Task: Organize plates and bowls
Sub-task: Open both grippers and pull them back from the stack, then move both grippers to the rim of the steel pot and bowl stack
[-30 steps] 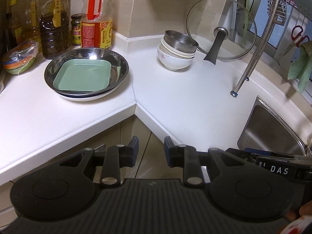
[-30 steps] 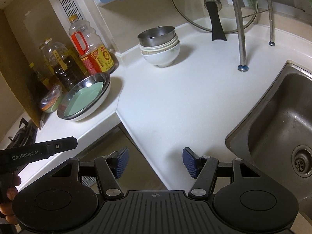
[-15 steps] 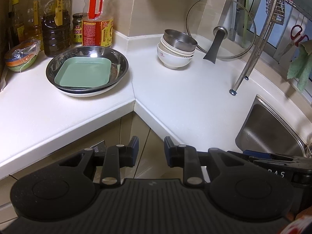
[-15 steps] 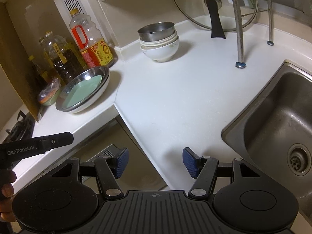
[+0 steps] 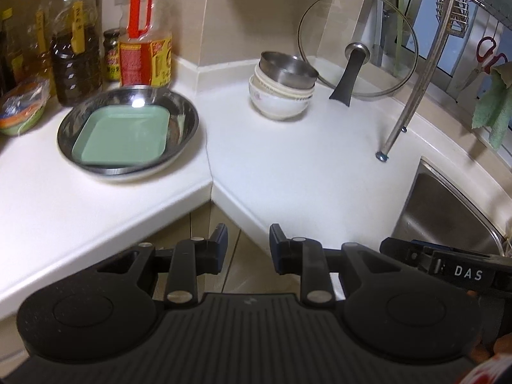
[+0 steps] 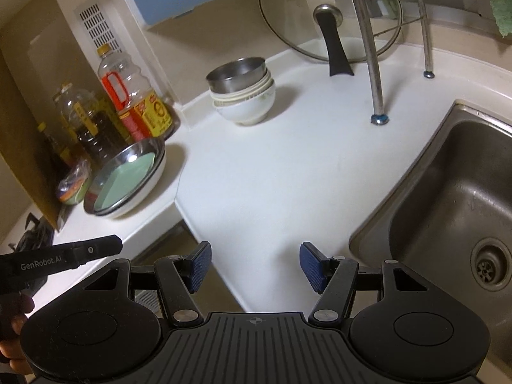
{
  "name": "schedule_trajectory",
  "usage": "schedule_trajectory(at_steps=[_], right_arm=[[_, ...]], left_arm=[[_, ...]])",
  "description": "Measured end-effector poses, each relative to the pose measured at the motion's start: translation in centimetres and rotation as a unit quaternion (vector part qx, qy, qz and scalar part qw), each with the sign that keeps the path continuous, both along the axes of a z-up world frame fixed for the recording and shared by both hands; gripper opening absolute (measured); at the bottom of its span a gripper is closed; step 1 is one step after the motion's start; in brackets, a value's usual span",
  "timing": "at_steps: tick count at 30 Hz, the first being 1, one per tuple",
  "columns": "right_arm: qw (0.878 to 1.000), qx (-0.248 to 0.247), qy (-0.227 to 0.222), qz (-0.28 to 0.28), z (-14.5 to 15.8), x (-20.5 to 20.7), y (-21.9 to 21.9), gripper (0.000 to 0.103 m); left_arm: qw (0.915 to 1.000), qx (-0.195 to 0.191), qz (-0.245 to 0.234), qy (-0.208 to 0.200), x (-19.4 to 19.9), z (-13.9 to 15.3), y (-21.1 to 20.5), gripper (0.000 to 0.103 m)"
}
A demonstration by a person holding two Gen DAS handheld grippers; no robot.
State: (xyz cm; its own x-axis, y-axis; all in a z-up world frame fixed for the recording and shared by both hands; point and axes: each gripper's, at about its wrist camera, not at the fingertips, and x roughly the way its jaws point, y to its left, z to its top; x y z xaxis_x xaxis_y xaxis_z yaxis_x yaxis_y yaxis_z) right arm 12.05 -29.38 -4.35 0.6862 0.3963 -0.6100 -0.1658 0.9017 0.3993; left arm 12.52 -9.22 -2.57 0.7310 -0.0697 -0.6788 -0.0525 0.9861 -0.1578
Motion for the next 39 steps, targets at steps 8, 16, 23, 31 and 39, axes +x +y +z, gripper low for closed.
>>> schedule_trajectory(at_steps=[8,16,23,31,39], right_arm=[[0.998,0.044,-0.02,-0.03,1.0,5.7,-0.9,0.061],[0.994,0.062,-0.058,-0.069,1.9,13.1,-1.2,0.051],[0.987,0.083,-0.104,-0.086,2.8,19.0,-0.8,0.02],[0.986,0.082,-0.123,-0.082,2.6,24.0,0.2,0.008],[0.987,0.08,-0.111,-0.085,1.5,26.8,1.0,0.005]], left_arm=[[0.9991,0.018,-0.014,-0.037,6.4,1.5,1.0,0.024],[0.9966,0.031,-0.04,-0.065,14.5,2.8,1.9,0.024],[0.9929,0.041,-0.069,-0.088,21.1,3.4,1.8,0.022],[0.9902,0.041,-0.092,-0.097,26.5,3.2,1.7,0.017],[0.9898,0.051,-0.1,-0.088,29.7,1.9,1.6,0.017]])
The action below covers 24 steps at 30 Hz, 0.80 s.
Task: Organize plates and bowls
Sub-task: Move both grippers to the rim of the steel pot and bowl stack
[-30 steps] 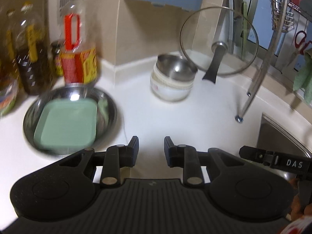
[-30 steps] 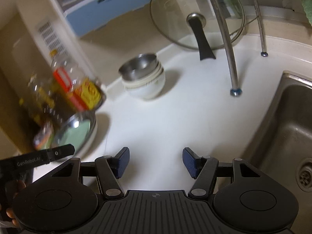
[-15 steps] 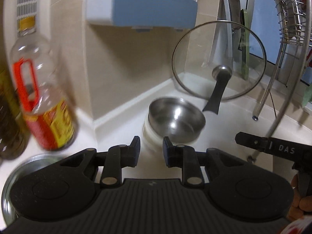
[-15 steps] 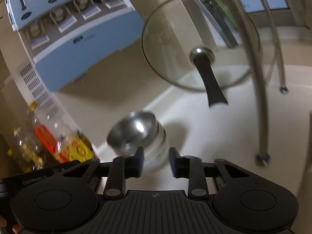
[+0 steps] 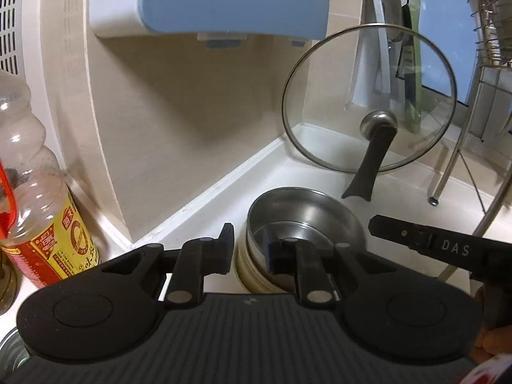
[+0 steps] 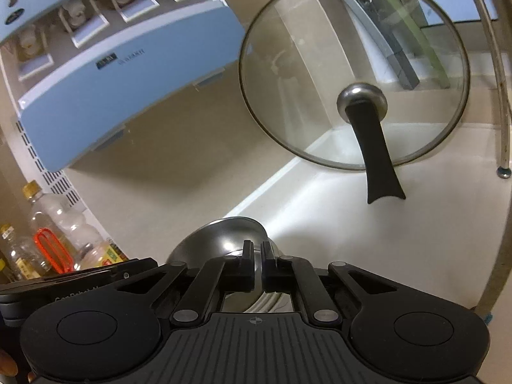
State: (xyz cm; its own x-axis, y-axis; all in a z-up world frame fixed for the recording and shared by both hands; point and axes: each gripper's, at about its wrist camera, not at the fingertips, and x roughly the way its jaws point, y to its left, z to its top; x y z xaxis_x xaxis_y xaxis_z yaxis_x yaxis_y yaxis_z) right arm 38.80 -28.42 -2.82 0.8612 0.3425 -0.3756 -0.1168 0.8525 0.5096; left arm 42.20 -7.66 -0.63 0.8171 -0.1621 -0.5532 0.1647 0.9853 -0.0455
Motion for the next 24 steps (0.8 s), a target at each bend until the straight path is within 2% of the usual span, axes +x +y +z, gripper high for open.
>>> schedule_trajectory(at_steps=[11,22,24], right_arm=[[1.0,0.004,0.027,-0.001,-1.6,1.4,0.2,0.005],[0.999,-0.006,0.041,-0.006,-1.8,1.9,0.2,0.005],[0.999,-0.011,0.041,-0.009,-1.6,2.1,0.2,0.01]], left_arm=[[0.9997,-0.001,-0.005,0.022,1.8,-1.5,0.6,0.016],[0.9992,-0.015,-0.003,0.036,2.6,-1.9,1.1,0.016],[0.9991,-0.023,0.0,0.036,2.9,-1.8,1.3,0.016]])
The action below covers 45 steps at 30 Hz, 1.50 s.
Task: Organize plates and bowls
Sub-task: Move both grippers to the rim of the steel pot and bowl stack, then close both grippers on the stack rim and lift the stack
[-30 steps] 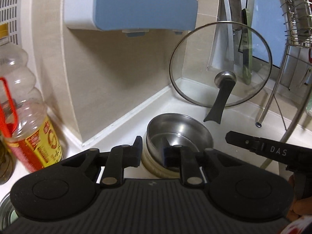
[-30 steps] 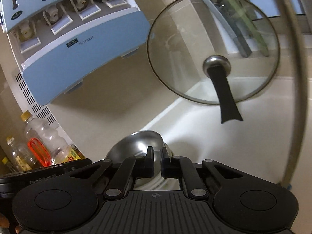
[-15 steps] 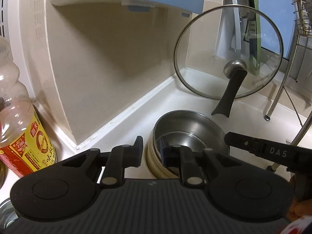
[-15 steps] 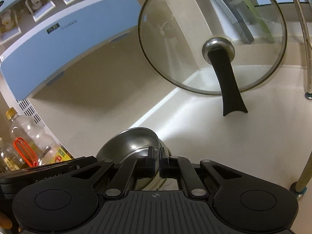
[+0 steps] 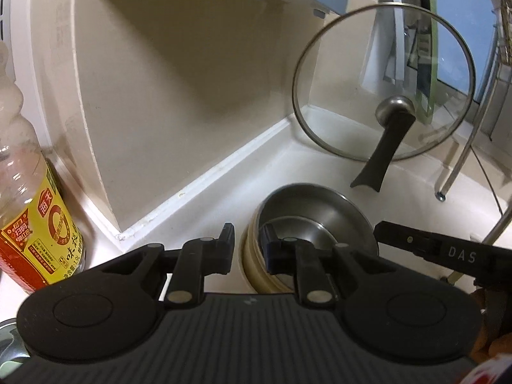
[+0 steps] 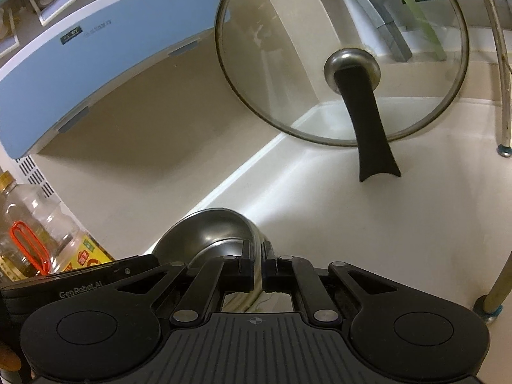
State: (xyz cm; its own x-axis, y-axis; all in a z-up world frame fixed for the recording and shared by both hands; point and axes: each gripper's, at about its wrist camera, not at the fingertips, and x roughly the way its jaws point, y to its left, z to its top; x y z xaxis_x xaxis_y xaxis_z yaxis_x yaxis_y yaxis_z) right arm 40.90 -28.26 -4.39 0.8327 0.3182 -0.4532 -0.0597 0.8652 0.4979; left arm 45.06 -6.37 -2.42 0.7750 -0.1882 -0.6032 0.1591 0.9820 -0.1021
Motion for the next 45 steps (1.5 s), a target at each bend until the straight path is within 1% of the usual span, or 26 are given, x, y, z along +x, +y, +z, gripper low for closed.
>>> schedule_trajectory(at_steps=[1,2,3,7,9,10,11,13,14,16,17,21,24,27,31,34,36,38,39,45], right_arm=[[1.0,-0.002,-0.002,0.0,0.1,0.1,0.0,0.024],[1.0,-0.003,-0.003,0.002,0.1,0.2,0.0,0.043],[1.0,-0.002,-0.003,0.003,0.0,0.3,0.0,0.048],[1.0,-0.007,0.011,0.006,-0.5,1.0,0.4,0.048],[1.0,-0.001,0.02,0.012,-0.9,1.4,0.5,0.048],[1.0,0.001,0.023,0.014,-1.0,1.5,0.6,0.046],[1.0,-0.001,0.025,0.014,-1.1,1.7,0.7,0.043],[0.999,-0.002,0.031,0.016,-1.1,1.9,0.9,0.027],[0.999,-0.004,0.036,0.014,-1.1,2.1,0.9,0.021],[0.999,-0.004,0.04,0.013,-1.1,2.3,0.8,0.015],[0.999,-0.003,0.044,0.013,-1.0,2.4,0.8,0.014],[0.998,-0.014,0.059,0.012,-0.6,2.9,1.0,0.013],[0.998,-0.021,0.065,0.009,0.1,3.2,1.2,0.012],[0.997,-0.037,0.073,0.007,0.7,3.5,1.5,0.012],[0.996,-0.039,0.084,0.009,0.5,3.8,1.6,0.012],[0.995,-0.032,0.089,0.011,0.3,4.1,1.3,0.013],[0.995,-0.029,0.093,0.012,0.2,4.2,1.2,0.016],[0.995,-0.031,0.095,0.009,0.2,4.3,1.1,0.033],[0.995,-0.031,0.096,0.007,0.0,4.4,1.0,0.036],[0.993,-0.032,0.109,0.012,-0.7,4.8,1.4,0.037]], left_arm=[[1.0,-0.004,0.0,0.002,0.2,0.0,0.1,0.016],[1.0,-0.007,0.0,0.005,0.3,0.0,0.2,0.016],[0.9999,-0.01,0.0,0.008,0.5,-0.1,0.3,0.016],[0.9993,-0.025,-0.003,0.027,1.1,-0.5,0.4,0.017],[0.9987,-0.034,-0.006,0.037,1.4,-0.8,0.5,0.017],[0.9984,-0.039,-0.006,0.041,1.6,-0.9,0.6,0.016],[0.998,-0.044,-0.007,0.045,1.7,-1.0,0.7,0.015],[0.9973,-0.05,-0.009,0.053,1.9,-1.1,0.7,0.014],[0.9972,-0.051,-0.008,0.055,2.0,-1.2,0.7,0.014],[0.9971,-0.051,-0.009,0.056,2.0,-1.3,0.7,0.013],[0.9969,-0.054,-0.008,0.057,2.0,-1.3,0.7,0.013],[0.9957,-0.065,-0.005,0.066,2.2,-1.4,1.0,0.013],[0.994,-0.07,-0.001,0.084,2.4,-1.4,1.3,0.011],[0.9903,-0.094,-0.002,0.102,2.5,-1.5,1.9,0.011],[0.9908,-0.09,-0.002,0.101,2.4,-1.4,1.8,0.012],[0.992,-0.083,0.001,0.095,2.4,-1.3,1.7,0.012],[0.9938,-0.07,0.005,0.086,2.4,-1.2,1.5,0.014],[0.9947,-0.059,0.009,0.083,2.6,-1.2,1.2,0.019],[0.9947,-0.058,0.01,0.085,2.7,-1.3,1.2,0.019],[0.9946,-0.049,0.009,0.092,3.2,-2.0,0.6,0.024]])
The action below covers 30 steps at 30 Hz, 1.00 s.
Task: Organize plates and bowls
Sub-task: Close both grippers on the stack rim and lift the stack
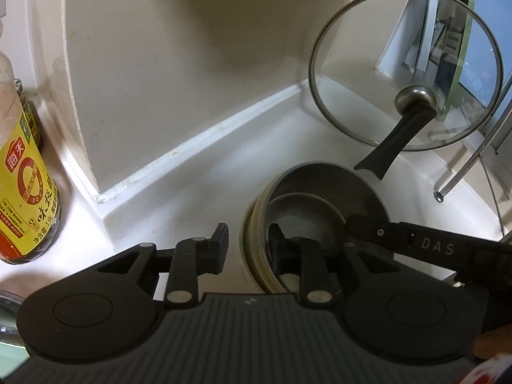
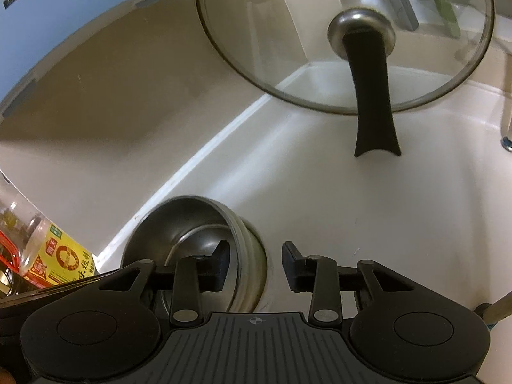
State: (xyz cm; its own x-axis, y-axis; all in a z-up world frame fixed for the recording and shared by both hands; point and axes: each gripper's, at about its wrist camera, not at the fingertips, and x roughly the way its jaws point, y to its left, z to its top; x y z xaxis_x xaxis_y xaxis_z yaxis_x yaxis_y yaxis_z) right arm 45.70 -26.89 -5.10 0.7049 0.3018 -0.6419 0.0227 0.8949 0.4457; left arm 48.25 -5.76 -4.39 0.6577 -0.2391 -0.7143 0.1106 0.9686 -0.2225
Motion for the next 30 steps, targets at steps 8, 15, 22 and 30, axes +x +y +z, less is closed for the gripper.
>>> schedule_trajectory(at_steps=[8,15,22,30], right_arm=[[1.0,-0.006,0.003,0.005,-0.5,0.1,0.7,0.035],[1.0,-0.022,0.006,0.011,-0.5,-0.6,0.9,0.026],[0.999,-0.021,0.012,0.041,-0.5,-3.2,1.7,0.026],[0.996,-0.013,0.019,0.088,-0.6,-7.3,2.9,0.026]], left_arm=[[0.9998,-0.006,-0.017,0.007,0.3,-0.7,-0.4,0.023],[0.9997,0.002,-0.024,0.006,-0.7,-0.6,-0.4,0.023],[0.9996,0.004,-0.013,0.023,-4.3,-0.4,0.6,0.023],[0.9993,0.015,0.02,0.028,-10.4,0.3,0.9,0.024]])
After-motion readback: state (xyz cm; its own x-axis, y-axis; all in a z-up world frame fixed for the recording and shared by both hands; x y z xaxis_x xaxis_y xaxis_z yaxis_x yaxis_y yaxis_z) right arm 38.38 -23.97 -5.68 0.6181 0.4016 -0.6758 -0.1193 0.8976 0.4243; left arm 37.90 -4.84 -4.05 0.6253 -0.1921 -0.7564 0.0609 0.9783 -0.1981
